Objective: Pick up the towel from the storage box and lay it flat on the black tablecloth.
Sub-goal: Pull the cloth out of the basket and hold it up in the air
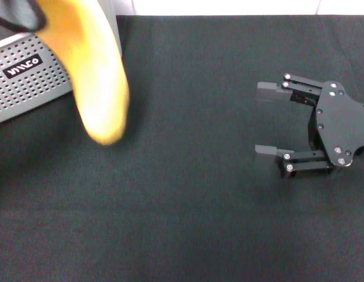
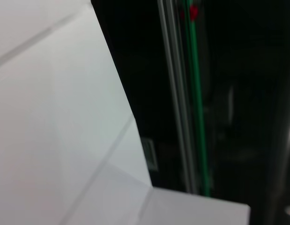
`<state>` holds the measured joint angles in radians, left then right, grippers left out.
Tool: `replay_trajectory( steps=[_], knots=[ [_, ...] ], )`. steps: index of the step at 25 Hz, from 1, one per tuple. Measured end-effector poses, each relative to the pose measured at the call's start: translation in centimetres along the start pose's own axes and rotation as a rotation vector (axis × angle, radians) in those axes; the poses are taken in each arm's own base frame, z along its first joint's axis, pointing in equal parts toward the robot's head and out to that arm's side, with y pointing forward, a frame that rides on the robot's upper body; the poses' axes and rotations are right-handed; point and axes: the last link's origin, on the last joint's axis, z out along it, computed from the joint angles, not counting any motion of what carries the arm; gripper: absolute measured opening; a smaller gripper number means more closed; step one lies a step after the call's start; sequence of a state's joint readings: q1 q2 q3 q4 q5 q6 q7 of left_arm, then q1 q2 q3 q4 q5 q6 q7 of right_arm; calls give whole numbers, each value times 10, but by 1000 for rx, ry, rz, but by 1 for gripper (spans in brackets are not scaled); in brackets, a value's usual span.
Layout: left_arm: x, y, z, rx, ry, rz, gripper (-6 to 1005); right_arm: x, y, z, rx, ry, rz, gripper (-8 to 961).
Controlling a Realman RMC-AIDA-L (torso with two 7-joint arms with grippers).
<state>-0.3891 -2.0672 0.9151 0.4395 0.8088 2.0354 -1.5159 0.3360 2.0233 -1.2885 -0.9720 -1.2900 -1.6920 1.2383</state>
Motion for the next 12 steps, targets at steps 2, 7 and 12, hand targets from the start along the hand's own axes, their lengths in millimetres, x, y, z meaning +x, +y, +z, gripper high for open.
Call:
replay_trajectory(
  steps=[2,7,12],
  knots=[
    [-1,2,4,-35,-53,-47,22,-1,-1,0,0,-1,-3,869],
    [-3,8,20,-134,-185,-141,21,-4,-5,4,4,-10,-12,868],
    [-7,12,37,-228,-288,-175,21,-3,-10,8,13,-25,-11,868]
  ],
)
